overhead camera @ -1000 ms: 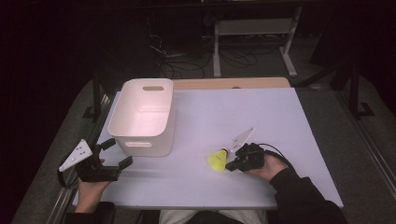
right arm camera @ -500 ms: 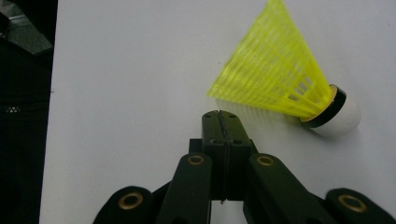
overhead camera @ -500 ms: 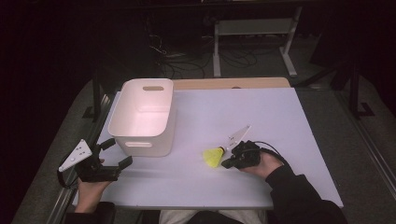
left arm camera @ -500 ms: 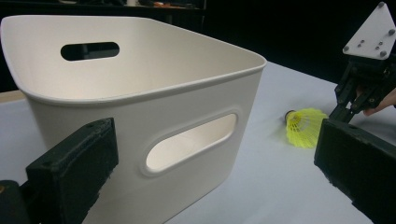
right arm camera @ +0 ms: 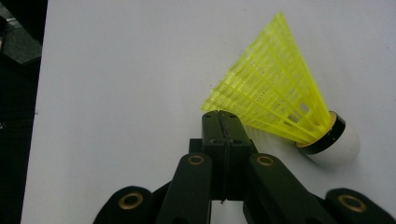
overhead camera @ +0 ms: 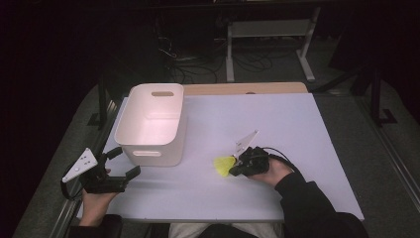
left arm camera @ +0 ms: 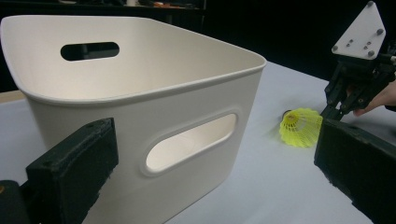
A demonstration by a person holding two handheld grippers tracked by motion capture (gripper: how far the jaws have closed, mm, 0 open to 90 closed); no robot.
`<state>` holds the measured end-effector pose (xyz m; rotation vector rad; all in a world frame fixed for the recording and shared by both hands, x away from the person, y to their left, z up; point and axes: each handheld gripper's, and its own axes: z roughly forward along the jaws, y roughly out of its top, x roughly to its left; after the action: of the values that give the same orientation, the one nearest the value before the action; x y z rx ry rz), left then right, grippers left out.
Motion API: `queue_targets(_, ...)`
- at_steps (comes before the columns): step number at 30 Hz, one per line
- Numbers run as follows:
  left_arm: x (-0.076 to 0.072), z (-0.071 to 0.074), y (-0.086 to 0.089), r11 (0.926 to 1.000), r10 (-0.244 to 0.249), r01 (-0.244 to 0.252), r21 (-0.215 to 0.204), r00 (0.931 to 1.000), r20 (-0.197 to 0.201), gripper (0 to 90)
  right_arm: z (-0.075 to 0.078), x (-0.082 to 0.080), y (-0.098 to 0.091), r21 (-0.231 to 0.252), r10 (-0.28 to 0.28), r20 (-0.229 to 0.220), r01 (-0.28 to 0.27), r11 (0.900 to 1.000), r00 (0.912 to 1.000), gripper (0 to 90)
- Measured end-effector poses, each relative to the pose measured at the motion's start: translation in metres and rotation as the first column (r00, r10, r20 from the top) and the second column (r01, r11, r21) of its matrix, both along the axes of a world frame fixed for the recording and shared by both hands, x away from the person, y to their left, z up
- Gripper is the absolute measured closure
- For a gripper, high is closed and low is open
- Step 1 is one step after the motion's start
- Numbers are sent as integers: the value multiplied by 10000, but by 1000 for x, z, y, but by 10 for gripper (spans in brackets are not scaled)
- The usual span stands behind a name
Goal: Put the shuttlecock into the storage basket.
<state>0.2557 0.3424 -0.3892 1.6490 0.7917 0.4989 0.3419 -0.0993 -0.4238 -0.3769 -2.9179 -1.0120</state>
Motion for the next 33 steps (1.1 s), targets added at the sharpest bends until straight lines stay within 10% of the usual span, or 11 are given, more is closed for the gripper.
queue_targets(33, 0, 0, 0, 10000, -29, 29, 7, 10000, -1, 0, 0, 26, 6, 322, -882, 200, 876, 9956, 9959, 889)
